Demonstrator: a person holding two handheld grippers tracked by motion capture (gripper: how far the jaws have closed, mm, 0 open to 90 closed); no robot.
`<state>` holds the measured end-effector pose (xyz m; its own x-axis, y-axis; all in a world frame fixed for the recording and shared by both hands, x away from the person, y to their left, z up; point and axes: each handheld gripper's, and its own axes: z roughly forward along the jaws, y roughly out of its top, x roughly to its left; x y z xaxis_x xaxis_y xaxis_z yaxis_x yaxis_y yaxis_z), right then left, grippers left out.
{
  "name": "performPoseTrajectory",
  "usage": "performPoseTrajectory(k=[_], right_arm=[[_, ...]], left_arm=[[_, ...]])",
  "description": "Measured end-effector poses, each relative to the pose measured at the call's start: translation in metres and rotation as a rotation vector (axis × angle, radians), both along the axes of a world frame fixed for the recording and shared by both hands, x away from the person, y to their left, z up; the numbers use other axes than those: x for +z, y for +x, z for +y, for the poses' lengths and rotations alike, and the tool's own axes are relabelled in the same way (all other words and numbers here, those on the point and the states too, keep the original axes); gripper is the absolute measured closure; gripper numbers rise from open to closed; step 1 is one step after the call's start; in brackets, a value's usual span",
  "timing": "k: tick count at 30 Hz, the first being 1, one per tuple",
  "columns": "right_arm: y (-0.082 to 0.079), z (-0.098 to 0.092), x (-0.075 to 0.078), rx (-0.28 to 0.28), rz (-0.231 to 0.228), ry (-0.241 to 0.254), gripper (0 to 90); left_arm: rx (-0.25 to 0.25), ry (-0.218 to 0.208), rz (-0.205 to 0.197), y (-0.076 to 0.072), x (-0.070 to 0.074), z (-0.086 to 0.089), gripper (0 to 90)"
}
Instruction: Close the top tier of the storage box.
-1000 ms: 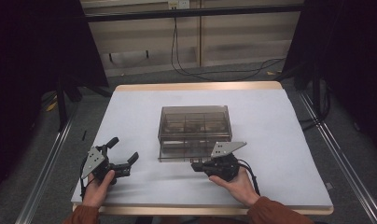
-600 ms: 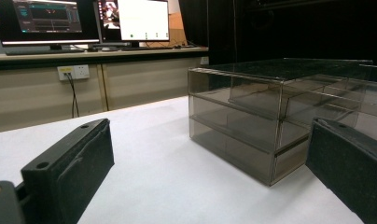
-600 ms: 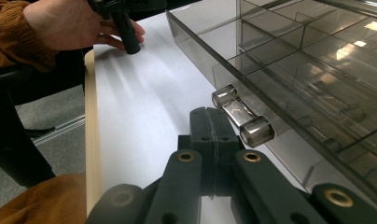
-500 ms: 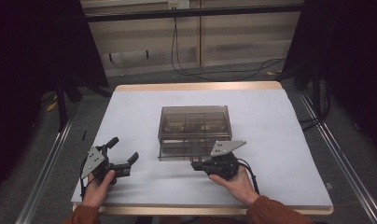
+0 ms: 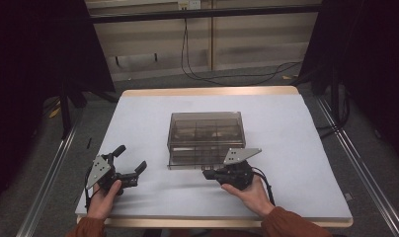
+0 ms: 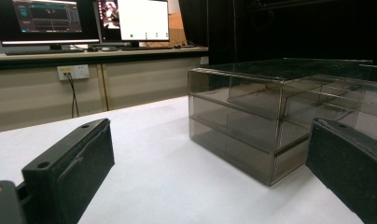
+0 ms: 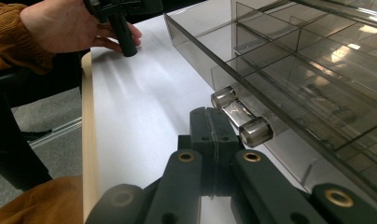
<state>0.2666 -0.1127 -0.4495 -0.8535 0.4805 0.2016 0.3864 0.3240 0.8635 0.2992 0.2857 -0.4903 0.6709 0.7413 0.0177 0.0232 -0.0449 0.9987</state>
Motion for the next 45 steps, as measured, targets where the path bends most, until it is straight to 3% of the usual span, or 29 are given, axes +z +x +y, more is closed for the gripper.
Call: performPoseTrajectory(k=[45], right_arm=[[0.0096, 0.0001, 0.0019, -0.02, -0.009, 0.011, 90.0]], left_arm=[[0.002, -0.005, 0.0, -0.0001, -0.0001, -0.0003, 1.4]])
